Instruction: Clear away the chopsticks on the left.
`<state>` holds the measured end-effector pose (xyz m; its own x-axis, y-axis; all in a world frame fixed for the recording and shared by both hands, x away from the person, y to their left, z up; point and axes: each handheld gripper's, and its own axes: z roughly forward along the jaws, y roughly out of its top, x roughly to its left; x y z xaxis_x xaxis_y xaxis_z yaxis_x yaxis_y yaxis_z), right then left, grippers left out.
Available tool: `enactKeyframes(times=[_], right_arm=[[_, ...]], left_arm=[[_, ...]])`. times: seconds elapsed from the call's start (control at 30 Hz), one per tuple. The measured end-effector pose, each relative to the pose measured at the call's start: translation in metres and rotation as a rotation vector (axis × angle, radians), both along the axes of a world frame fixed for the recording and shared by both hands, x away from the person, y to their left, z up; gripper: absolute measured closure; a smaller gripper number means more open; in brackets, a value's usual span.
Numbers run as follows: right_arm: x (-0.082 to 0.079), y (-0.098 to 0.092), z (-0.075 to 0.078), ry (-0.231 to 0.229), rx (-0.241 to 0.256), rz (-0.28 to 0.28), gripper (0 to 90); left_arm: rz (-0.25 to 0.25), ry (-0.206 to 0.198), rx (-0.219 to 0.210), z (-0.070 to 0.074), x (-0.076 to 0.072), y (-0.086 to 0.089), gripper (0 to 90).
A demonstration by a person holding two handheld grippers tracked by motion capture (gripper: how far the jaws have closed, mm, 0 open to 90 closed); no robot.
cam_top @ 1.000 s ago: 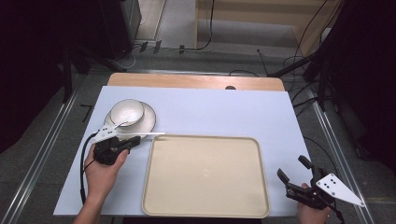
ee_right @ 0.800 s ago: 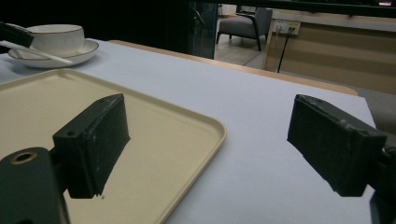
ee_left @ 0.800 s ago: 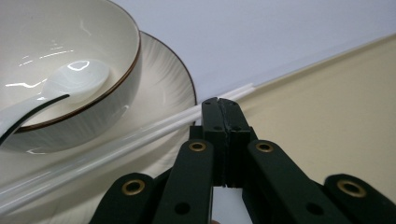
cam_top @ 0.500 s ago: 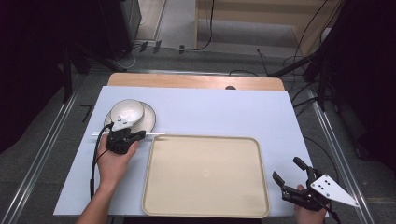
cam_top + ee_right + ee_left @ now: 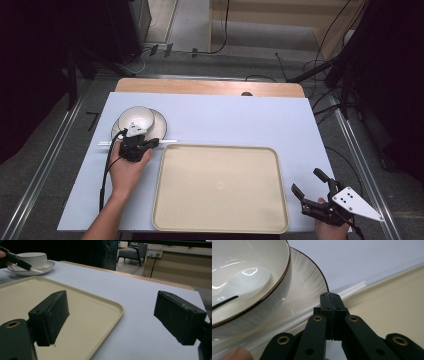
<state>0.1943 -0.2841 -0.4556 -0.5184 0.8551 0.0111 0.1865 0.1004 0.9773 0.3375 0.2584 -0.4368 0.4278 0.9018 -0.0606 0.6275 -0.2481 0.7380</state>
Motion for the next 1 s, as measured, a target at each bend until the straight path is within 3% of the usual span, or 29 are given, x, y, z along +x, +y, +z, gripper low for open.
enactKeyframes(times=[0.63, 0.9, 1.0], right_arm=[[0.000, 0.001, -0.001, 0.013, 0.016, 0.007, 13.1], [-0.001, 0.001, -0.002, 0.014, 0.014, 0.002, 13.0], [-0.001, 0.001, -0.002, 0.015, 0.012, 0.000, 13.1]], left_arm=[[0.034, -0.016, 0.016, -0.010, 0.016, -0.006, 90.0], [0.049, -0.035, 0.009, -0.012, 0.018, -0.005, 82.9], [0.027, -0.053, -0.001, -0.008, 0.014, -0.005, 80.9]])
